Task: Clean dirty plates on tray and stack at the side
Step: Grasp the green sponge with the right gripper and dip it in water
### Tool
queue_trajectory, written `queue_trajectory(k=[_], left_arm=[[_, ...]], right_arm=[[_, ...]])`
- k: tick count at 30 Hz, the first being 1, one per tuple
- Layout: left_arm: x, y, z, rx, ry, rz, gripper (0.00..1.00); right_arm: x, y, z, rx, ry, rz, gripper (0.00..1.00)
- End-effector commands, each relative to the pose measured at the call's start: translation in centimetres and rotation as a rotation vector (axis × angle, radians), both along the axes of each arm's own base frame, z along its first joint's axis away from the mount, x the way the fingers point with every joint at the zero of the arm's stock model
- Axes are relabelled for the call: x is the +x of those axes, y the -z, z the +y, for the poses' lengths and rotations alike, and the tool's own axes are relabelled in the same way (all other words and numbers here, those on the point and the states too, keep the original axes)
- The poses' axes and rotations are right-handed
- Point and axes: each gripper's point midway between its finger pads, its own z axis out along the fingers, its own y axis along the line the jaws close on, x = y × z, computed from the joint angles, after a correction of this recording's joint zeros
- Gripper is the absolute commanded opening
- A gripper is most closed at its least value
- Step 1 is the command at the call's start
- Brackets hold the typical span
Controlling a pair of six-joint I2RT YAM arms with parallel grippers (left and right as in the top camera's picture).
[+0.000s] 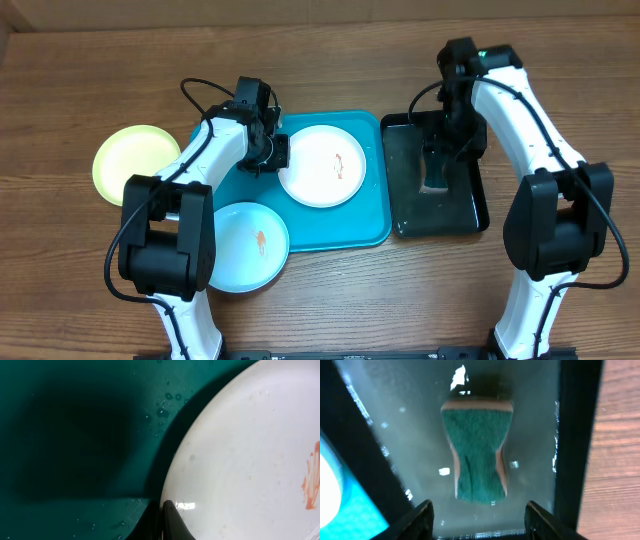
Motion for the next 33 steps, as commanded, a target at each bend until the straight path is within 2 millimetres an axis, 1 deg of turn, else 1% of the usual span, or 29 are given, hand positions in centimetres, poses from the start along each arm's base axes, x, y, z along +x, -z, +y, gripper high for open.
queue_trajectory(k=[1, 7, 11, 17, 23, 30, 31, 33], left_arm=[[-0.6, 1.4, 0.3, 0.044, 0.026, 0.022, 0.05], [-0.5, 1.4, 0.2, 0.043, 0.026, 0.018, 0.06], [-0.4, 1.3, 0.2, 0.043, 0.025, 0.016, 0.07], [-0.5, 1.3, 0.0, 0.028, 0.029, 0.018, 0.08], [-0.5, 1.3, 0.0, 0.028, 0.029, 0.017, 0.09], [-0.4, 1.3, 0.0, 0.028, 0.029, 0.015, 0.09], [-0.4, 1.3, 0.0, 0.028, 0.029, 0.014, 0.09], [-0.4, 1.3, 0.0, 0.028, 0.029, 0.013, 0.09]], right_arm=[[-0.4, 0.8, -0.4, -0.016, -0.004, -0.007, 0.59], [-0.6, 3.4, -0.4, -0.013, -0.004, -0.018, 0.56], [-0.2, 4.5, 0.0, 0.014, -0.003, -0.042, 0.55], [0.4, 4.6, 0.3, 0.03, -0.002, -0.069, 0.51], [-0.4, 4.6, 0.2, 0.024, -0.002, -0.037, 0.52], [-0.6, 5.7, 0.3, 0.034, -0.001, -0.04, 0.52], [-0.7, 5.8, 0.3, 0.036, -0.001, -0.039, 0.51], [-0.7, 5.9, 0.3, 0.036, -0.002, -0.041, 0.43]])
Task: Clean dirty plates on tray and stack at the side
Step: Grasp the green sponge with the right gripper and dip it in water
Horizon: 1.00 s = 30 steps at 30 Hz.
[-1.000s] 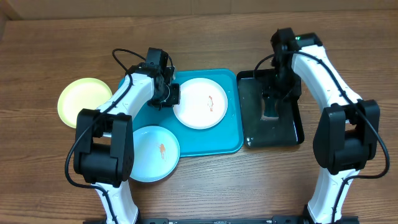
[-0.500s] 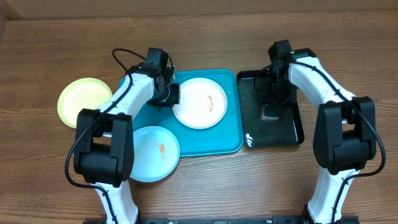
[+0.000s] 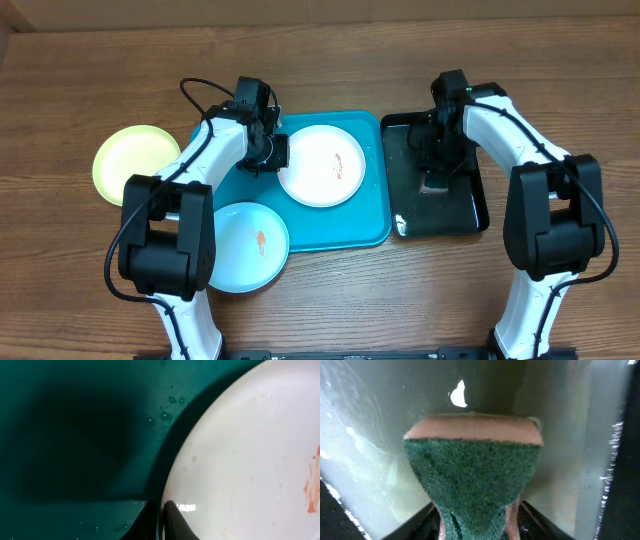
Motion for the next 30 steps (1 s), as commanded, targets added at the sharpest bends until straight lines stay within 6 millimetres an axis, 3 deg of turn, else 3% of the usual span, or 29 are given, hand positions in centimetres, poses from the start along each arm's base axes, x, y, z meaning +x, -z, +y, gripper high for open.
queue_trajectory(k=[1, 2, 5, 10, 14, 28, 30], left_arm=[[-0.6, 1.3, -0.1, 0.022, 0.03, 0.022, 0.09], [-0.6, 1.3, -0.1, 0.022, 0.03, 0.022, 0.09], [-0.5, 1.3, -0.1, 0.022, 0.03, 0.019, 0.1], [-0.5, 1.3, -0.1, 0.022, 0.03, 0.019, 0.15], [-0.5, 1.3, -0.1, 0.022, 0.03, 0.019, 0.22], [-0.9, 1.4, -0.1, 0.03, 0.032, 0.036, 0.16], [-1.0, 1.5, 0.0, 0.033, 0.031, 0.038, 0.11]], right_arm=[[0.0, -0.4, 0.1, 0.012, 0.004, -0.014, 0.31], [0.1, -0.6, 0.1, 0.012, 0.004, -0.017, 0.2], [0.4, -1.5, 0.2, 0.012, 0.005, -0.018, 0.04], [0.5, -3.4, 0.2, 0.011, 0.005, -0.015, 0.04], [0.3, -3.9, 0.2, 0.011, 0.004, -0.009, 0.04], [-0.3, -3.9, 0.1, 0.007, 0.005, 0.012, 0.04], [-0.3, -3.9, 0.1, 0.007, 0.005, 0.012, 0.04]])
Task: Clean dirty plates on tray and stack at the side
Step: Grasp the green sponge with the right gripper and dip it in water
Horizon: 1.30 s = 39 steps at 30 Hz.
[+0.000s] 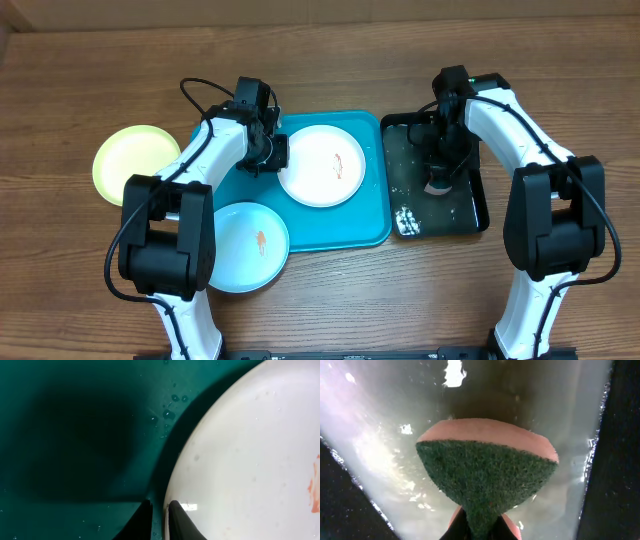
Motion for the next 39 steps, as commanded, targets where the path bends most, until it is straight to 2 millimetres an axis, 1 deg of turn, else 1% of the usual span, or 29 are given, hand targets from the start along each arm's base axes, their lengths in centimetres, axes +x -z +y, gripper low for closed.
queue_trajectory(k=[1, 7, 9, 13, 19, 22, 28, 30, 31, 32, 34, 35, 36, 37, 39], left_arm=[[-0.9, 1.5, -0.1, 0.024, 0.028, 0.036, 0.11], [-1.2, 1.6, 0.0, 0.027, 0.028, 0.047, 0.09], [-1.3, 1.6, 0.0, 0.028, 0.028, 0.051, 0.04], [-1.2, 1.6, 0.5, 0.057, 0.022, 0.045, 0.04], [-0.5, 0.5, 0.3, 0.048, 0.023, 0.037, 0.04], [-0.5, 0.4, 0.3, 0.048, 0.022, 0.042, 0.04], [-0.5, 0.4, 0.3, 0.049, 0.022, 0.042, 0.04], [-0.5, 0.4, 0.3, 0.049, 0.022, 0.042, 0.04], [-0.5, 0.4, 0.3, 0.048, 0.022, 0.042, 0.04], [-0.5, 0.4, 0.3, 0.048, 0.022, 0.042, 0.04], [-0.6, 0.4, 0.3, 0.049, 0.022, 0.043, 0.04], [-0.5, 0.4, 0.3, 0.049, 0.023, 0.042, 0.04], [-0.5, 0.4, 0.3, 0.049, 0.023, 0.042, 0.04], [-0.5, 0.4, 0.3, 0.048, 0.023, 0.042, 0.04], [-0.5, 0.4, 0.3, 0.048, 0.023, 0.042, 0.04]], right_arm=[[1.0, -1.9, 0.1, 0.012, 0.0, -0.063, 0.04], [1.0, -1.9, 0.1, 0.012, 0.0, -0.063, 0.04], [1.0, -1.9, 0.1, 0.012, 0.0, -0.063, 0.04], [1.1, -1.9, 0.2, 0.013, 0.0, -0.066, 0.04], [1.5, -3.7, 0.3, 0.014, -0.001, -0.072, 0.04], [1.4, -4.4, 0.5, 0.015, -0.037, -0.065, 0.04], [0.7, -4.3, 1.6, 0.013, -0.062, -0.047, 0.04], [0.4, -4.1, 2.3, 0.013, -0.103, -0.046, 0.04], [0.2, -4.0, 2.3, -0.003, -0.131, -0.042, 0.04], [0.2, -4.0, 1.7, -0.059, -0.14, -0.043, 0.04], [0.4, -4.1, 0.6, -0.155, -0.078, -0.062, 0.04], [0.6, -4.1, 0.6, -0.157, -0.035, -0.072, 0.04], [0.7, -4.1, 1.1, -0.13, -0.022, -0.075, 0.04], [0.7, -4.0, 1.6, -0.105, -0.026, -0.073, 0.04], [0.5, -4.0, 1.6, -0.097, -0.042, -0.063, 0.04]])
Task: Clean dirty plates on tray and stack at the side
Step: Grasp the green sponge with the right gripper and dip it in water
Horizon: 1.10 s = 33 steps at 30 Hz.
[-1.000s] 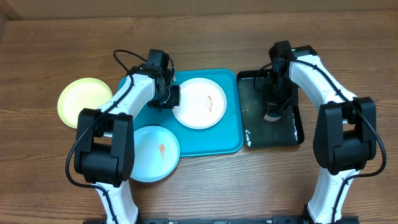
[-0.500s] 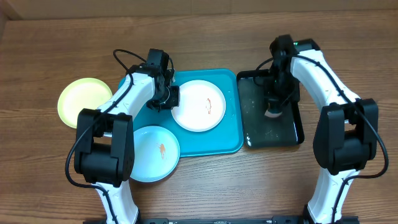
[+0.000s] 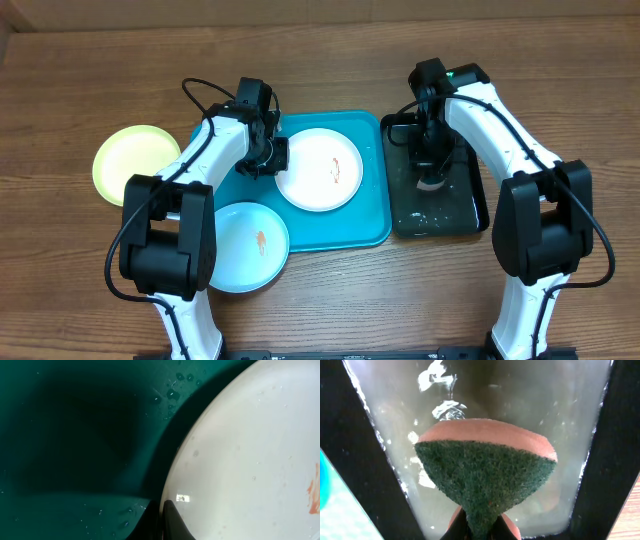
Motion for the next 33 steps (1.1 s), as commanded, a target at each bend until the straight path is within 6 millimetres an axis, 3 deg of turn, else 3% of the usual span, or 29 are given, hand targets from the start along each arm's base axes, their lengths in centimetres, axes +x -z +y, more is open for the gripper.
queue_trajectory(k=[1, 16, 26, 29, 33], left_arm=[[0.4, 0.4, 0.0, 0.024, 0.021, -0.002, 0.04], [-0.1, 0.5, -0.4, 0.016, -0.001, 0.021, 0.04], [-0.3, 1.0, -0.7, 0.021, 0.002, 0.013, 0.04], [-0.3, 1.0, -0.7, 0.021, 0.002, 0.013, 0.14], [-0.2, 1.0, -0.8, 0.02, 0.002, 0.01, 0.14]], right_arm=[[0.3, -1.5, -0.5, -0.011, 0.033, -0.038, 0.04], [-0.3, -1.7, -1.0, -0.024, 0.04, -0.008, 0.04], [0.1, -3.7, -0.9, -0.019, 0.037, -0.02, 0.04], [0.1, -3.7, -0.8, -0.019, 0.037, -0.022, 0.04], [0.1, -3.7, -0.8, -0.019, 0.037, -0.022, 0.04]])
